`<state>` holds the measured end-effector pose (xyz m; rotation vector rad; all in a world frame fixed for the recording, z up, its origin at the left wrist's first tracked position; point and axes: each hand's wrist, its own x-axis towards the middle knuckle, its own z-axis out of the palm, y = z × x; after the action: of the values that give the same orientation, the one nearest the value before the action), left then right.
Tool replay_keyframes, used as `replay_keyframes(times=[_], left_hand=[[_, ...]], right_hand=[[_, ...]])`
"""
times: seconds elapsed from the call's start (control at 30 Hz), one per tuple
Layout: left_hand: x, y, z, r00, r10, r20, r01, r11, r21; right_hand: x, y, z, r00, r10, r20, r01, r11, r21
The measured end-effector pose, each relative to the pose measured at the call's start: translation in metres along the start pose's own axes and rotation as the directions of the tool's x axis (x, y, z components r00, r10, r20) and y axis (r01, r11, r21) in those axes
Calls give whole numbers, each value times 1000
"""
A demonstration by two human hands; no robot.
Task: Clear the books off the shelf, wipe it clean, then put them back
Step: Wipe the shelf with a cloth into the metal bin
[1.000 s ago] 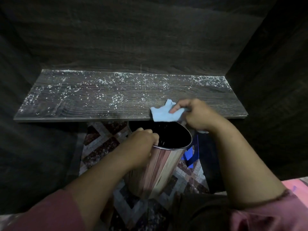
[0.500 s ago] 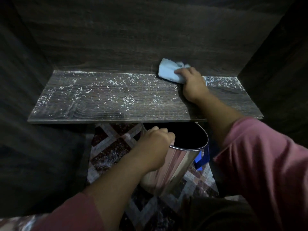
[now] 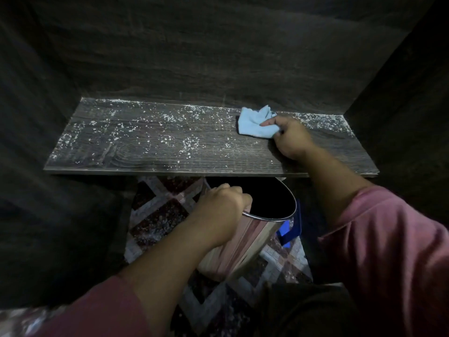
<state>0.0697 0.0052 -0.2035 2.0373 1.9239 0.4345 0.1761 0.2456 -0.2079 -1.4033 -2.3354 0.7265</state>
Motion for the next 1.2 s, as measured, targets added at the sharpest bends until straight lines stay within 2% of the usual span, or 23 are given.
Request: replay_keyframes(times=[0.27, 0.43, 0.63, 0.83, 0.97, 1.07, 1.2], left_hand=[[2, 6, 0, 999, 2, 53, -3, 1000, 13], [5, 9, 0, 997, -5, 77, 5, 1000, 6], [6, 9, 5, 994, -10, 112, 9, 1000, 17], [5, 8, 12, 992, 1, 128, -4, 1000, 26], [2, 6, 14, 996, 1, 90, -5, 999, 44], [2, 5, 12, 997, 9, 72, -14, 998, 69], [4, 5, 10, 997, -2, 77, -3, 998, 64]], right_hand=[[-32, -1, -2, 998, -43, 41, 45, 997, -56], [-54, -2, 0, 998, -30, 47, 30, 1000, 10], [-83, -6, -1, 999, -44, 32, 46, 998, -47], [-119, -11, -2, 992, 86, 91, -92, 994, 66], [-121, -26, -22, 946, 214, 243, -244, 964, 102], [-116, -35, -32, 957, 253, 141, -271, 954, 131], [-110, -43, -35, 983, 184, -21, -181, 978, 106]])
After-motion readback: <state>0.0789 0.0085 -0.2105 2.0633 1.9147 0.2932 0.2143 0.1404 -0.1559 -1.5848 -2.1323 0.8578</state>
